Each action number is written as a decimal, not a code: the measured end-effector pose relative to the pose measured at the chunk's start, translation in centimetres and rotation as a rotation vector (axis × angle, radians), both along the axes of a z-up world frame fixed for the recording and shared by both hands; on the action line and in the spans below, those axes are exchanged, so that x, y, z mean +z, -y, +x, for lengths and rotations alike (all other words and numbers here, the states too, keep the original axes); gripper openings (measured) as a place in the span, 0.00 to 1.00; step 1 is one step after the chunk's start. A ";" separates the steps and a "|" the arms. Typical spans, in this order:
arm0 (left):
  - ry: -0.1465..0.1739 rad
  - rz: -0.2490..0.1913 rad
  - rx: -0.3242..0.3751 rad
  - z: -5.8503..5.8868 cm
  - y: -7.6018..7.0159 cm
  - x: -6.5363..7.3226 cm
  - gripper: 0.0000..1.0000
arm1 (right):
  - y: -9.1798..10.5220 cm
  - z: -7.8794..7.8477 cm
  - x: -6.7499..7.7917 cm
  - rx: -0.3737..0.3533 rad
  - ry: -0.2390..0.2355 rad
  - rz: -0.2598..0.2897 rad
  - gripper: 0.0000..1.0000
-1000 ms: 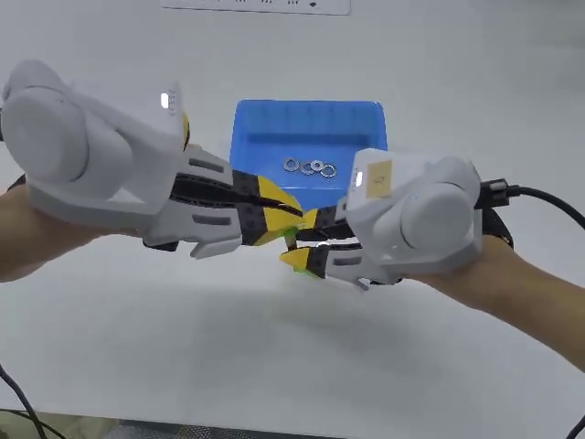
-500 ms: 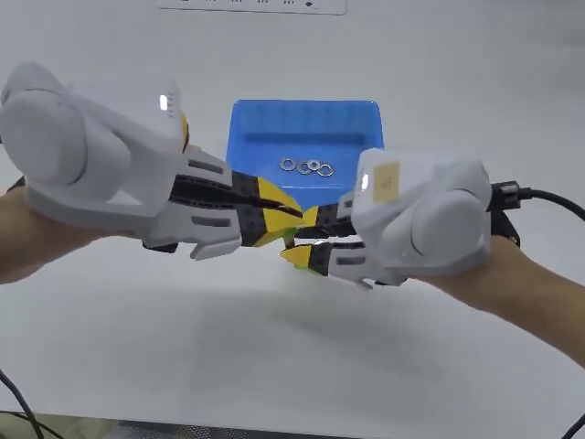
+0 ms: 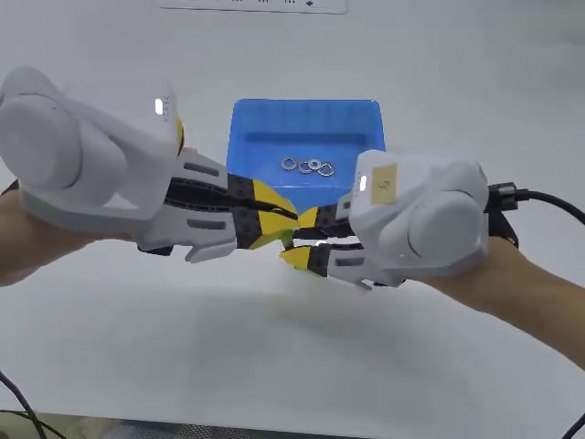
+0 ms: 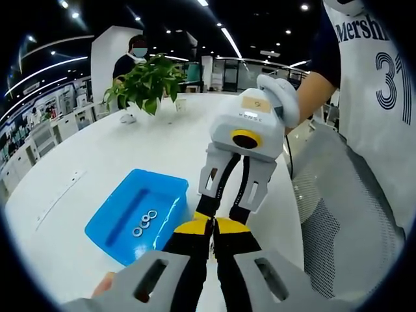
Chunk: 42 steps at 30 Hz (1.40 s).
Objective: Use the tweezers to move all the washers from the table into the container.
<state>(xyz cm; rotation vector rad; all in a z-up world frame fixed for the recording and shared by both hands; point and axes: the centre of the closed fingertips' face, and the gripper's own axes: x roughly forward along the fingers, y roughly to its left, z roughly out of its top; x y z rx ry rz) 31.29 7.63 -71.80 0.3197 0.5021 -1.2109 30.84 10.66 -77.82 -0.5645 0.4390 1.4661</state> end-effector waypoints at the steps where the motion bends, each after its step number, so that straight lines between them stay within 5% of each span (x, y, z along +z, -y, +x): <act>1: 0.000 0.001 -0.001 0.0 0.0 0.0 0.06 | 0.0 0.0 0.0 0.000 -0.002 -0.001 0.12; 15: -0.008 0.008 -0.004 0.2 0.3 0.0 0.06 | 0.5 0.1 0.1 0.015 -0.028 -0.005 0.12; 19: -0.008 0.010 -0.004 0.4 0.5 0.0 0.06 | 0.7 0.1 -0.1 0.022 -0.002 -0.024 0.11; 29: -0.023 0.012 -0.013 0.6 0.4 -0.1 0.06 | 0.8 0.4 -0.2 -0.018 -0.063 -0.006 0.10; 42: -0.032 0.011 -0.017 0.2 0.3 0.3 0.06 | 0.9 0.1 0.3 -0.011 -0.072 0.007 0.08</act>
